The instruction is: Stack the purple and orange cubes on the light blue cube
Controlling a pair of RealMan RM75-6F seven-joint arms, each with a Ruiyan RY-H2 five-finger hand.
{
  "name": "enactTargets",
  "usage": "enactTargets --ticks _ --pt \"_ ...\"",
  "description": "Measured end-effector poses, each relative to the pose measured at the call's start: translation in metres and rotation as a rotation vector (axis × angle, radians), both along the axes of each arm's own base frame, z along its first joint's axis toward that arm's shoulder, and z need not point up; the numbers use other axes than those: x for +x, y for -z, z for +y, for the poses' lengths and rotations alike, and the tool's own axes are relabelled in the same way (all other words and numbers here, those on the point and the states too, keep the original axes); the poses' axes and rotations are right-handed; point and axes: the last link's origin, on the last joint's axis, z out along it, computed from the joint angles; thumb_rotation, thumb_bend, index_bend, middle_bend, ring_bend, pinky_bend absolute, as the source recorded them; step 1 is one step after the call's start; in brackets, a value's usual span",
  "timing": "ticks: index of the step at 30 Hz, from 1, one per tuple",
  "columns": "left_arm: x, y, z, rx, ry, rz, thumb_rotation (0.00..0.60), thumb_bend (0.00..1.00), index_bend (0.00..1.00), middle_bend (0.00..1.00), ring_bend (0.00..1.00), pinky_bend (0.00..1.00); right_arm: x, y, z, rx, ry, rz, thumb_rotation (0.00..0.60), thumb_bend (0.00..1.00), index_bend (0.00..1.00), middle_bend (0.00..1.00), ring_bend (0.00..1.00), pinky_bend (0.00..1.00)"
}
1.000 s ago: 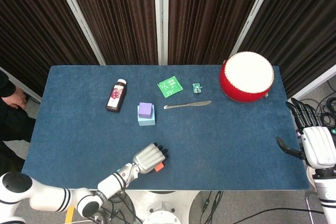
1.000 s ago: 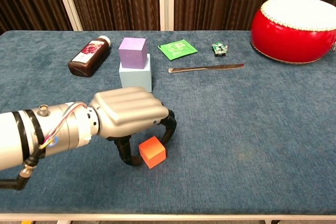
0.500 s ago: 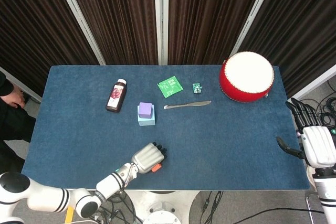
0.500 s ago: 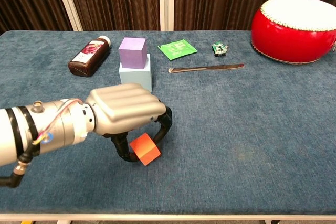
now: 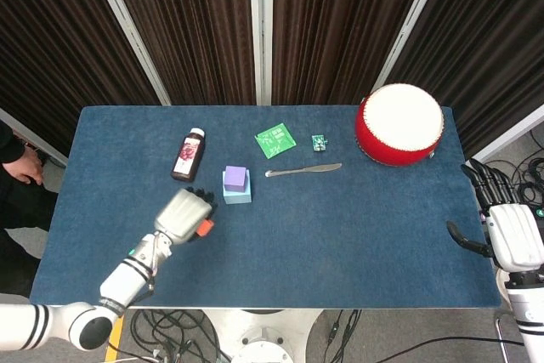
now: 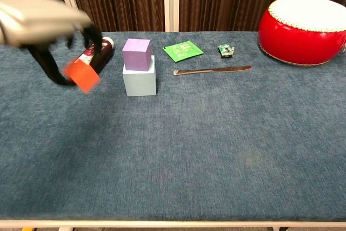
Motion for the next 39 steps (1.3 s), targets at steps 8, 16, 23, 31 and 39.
enactTargets --ticks 8,16,23,31,39 --pt "0.004 -0.071 0.04 0.161 -0.152 -0.04 0.6 0.24 0.58 0.43 0.35 0.43 0.002 0.005 -0.001 0.013 -0.001 0.018 0.6 0.21 0.0 0.0 0.0 0.0" --pt "0.043 -0.061 0.067 0.069 -0.158 -0.066 0.6 0.24 0.58 0.43 0.35 0.43 0.004 0.01 -0.002 0.026 -0.004 0.034 0.6 0.21 0.0 0.0 0.0 0.0" --pt "0.069 -0.035 0.083 -0.011 -0.152 -0.067 0.6 0.24 0.58 0.43 0.35 0.43 0.005 0.013 -0.003 0.034 -0.002 0.043 0.6 0.22 0.0 0.0 0.0 0.0" --pt "0.084 -0.008 0.105 -0.05 -0.237 -0.096 0.6 0.24 0.57 0.43 0.35 0.43 0.006 0.015 -0.002 0.038 -0.007 0.048 0.6 0.21 0.0 0.0 0.0 0.0" --pt "0.095 0.012 0.119 -0.054 -0.348 -0.155 0.6 0.24 0.56 0.43 0.35 0.43 0.005 0.016 -0.002 0.045 -0.007 0.049 0.6 0.21 0.0 0.0 0.0 0.0"
